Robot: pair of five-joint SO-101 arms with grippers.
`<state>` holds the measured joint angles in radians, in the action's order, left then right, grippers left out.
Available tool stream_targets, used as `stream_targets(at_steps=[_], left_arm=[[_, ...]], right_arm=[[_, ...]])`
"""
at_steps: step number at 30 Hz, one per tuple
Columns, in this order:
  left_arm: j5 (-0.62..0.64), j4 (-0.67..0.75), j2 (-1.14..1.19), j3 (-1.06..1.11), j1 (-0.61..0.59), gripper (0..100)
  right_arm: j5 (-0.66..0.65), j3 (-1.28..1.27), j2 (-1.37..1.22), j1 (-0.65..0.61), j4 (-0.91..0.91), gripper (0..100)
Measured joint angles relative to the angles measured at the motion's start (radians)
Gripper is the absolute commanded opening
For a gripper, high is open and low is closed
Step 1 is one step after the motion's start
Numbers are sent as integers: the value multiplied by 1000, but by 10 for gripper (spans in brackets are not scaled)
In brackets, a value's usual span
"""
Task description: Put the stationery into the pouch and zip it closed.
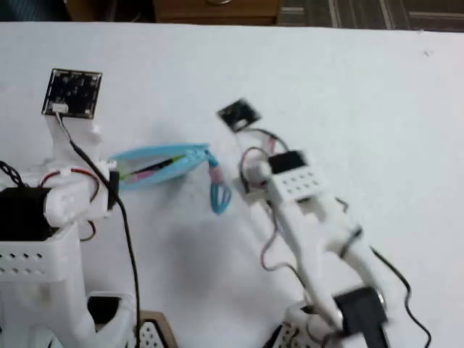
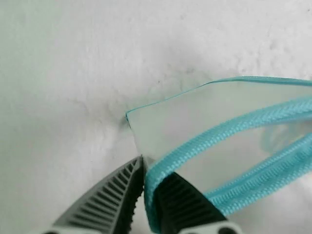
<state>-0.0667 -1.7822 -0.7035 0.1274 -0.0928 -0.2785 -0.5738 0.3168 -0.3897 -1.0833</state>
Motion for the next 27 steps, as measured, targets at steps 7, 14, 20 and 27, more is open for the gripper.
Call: stream_targets(at_steps=[7,14,20,27], left_arm=[[0,0,0,0,0,22],[0,0,0,0,0,22],[0,0,0,0,0,22],[0,0,0,0,0,22]], right_arm=[[86,0,419,49,-9,17],[520,-17,733,-60,321,18],[706,-58,789,-192,689,18],[715,-63,789,-272,786,17]])
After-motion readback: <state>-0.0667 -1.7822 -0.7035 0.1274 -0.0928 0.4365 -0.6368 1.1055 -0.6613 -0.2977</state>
